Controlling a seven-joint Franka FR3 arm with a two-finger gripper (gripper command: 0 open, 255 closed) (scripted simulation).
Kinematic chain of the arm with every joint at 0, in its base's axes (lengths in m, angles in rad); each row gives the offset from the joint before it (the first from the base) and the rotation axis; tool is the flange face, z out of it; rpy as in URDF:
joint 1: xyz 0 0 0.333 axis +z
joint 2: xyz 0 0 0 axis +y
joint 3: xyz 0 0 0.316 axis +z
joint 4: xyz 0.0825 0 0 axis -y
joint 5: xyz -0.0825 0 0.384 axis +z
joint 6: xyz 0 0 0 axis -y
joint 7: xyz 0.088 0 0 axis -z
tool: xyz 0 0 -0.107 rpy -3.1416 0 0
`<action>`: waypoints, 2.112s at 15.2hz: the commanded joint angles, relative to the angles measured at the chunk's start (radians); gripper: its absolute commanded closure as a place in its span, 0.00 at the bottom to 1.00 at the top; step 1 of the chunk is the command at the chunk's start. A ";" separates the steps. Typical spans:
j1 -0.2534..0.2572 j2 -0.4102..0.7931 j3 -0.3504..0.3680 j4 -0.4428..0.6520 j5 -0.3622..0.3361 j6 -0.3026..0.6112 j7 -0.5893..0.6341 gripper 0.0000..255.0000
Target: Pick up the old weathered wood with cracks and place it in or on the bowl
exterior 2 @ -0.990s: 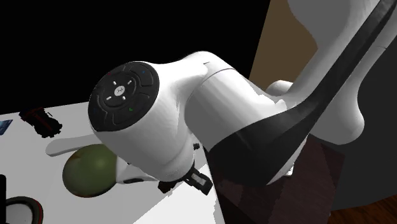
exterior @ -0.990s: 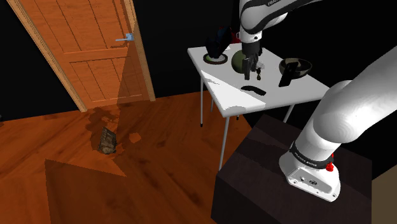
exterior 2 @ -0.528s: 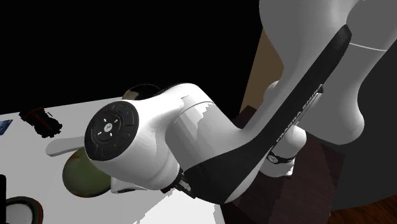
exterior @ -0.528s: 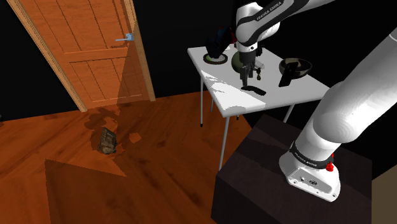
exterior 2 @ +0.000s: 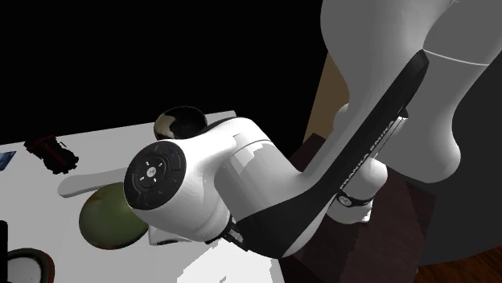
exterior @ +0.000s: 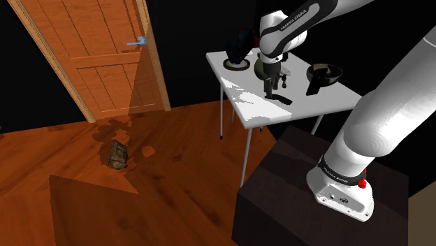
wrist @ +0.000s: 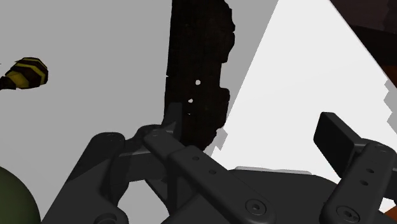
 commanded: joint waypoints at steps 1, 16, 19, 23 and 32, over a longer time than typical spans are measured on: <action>0.000 0.000 0.000 0.000 0.000 0.001 0.000 0.00; -0.040 -0.076 -0.073 -0.079 0.036 0.118 -0.115 0.00; -0.056 -0.104 -0.140 -0.129 0.078 0.211 -0.214 0.00; -0.046 -0.057 -0.152 -0.150 0.097 0.278 -0.229 0.00; -0.039 -0.023 -0.160 -0.162 0.114 0.321 -0.242 0.00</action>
